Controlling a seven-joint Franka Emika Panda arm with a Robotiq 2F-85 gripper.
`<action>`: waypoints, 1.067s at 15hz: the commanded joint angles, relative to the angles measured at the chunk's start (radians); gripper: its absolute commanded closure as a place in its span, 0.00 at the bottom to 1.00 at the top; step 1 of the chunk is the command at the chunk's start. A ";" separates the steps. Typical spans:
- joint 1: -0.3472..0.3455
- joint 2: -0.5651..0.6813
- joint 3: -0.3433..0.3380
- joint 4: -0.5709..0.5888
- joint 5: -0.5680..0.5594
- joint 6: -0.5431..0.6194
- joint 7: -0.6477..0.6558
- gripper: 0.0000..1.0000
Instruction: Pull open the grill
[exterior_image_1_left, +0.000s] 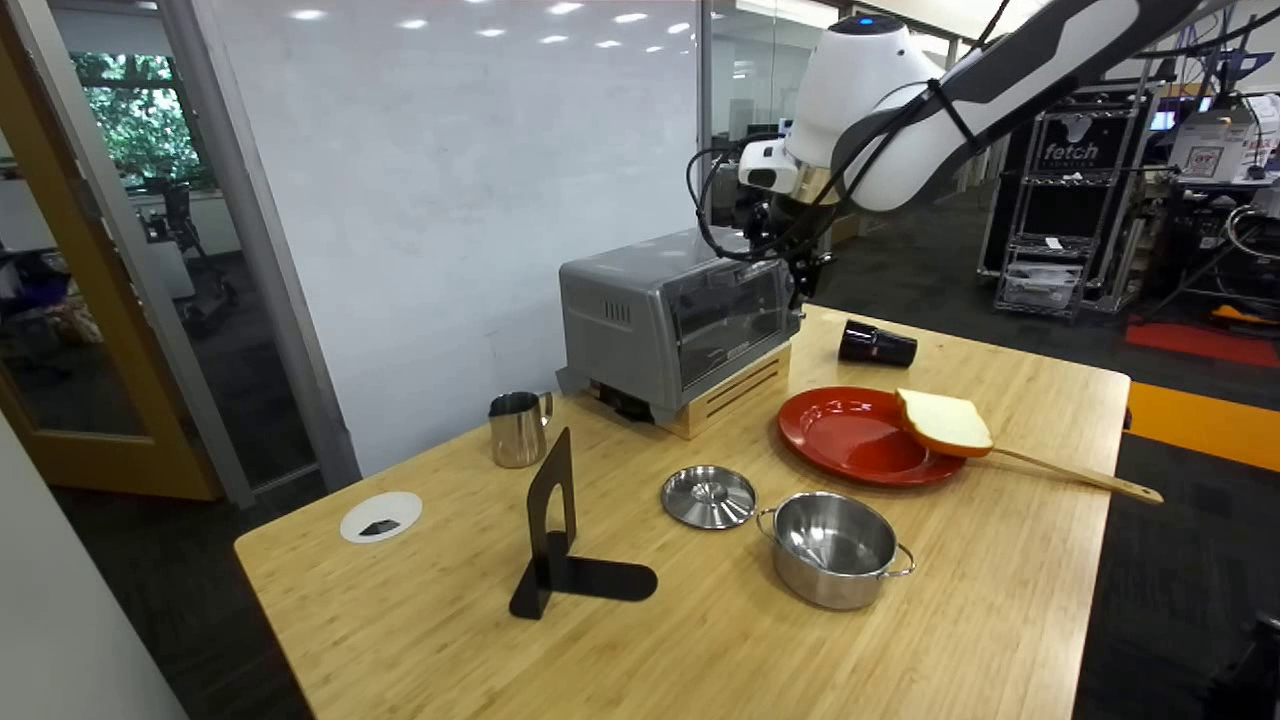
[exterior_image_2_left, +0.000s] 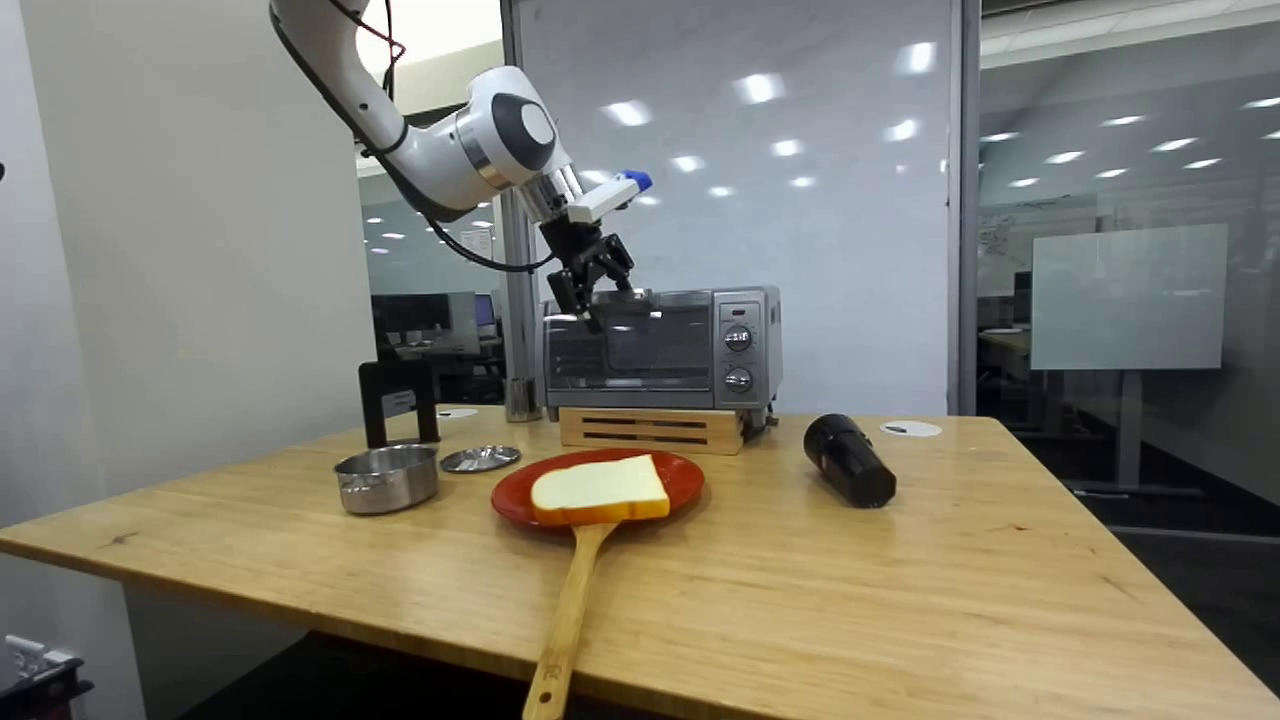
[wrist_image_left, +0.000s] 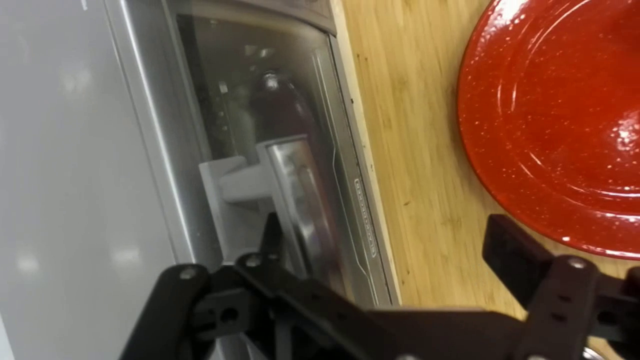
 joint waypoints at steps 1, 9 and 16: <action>0.016 -0.007 -0.009 0.011 -0.016 -0.074 0.001 0.00; 0.021 -0.020 -0.012 -0.023 -0.027 -0.090 0.009 0.00; 0.023 -0.026 -0.026 -0.076 -0.055 -0.051 0.052 0.00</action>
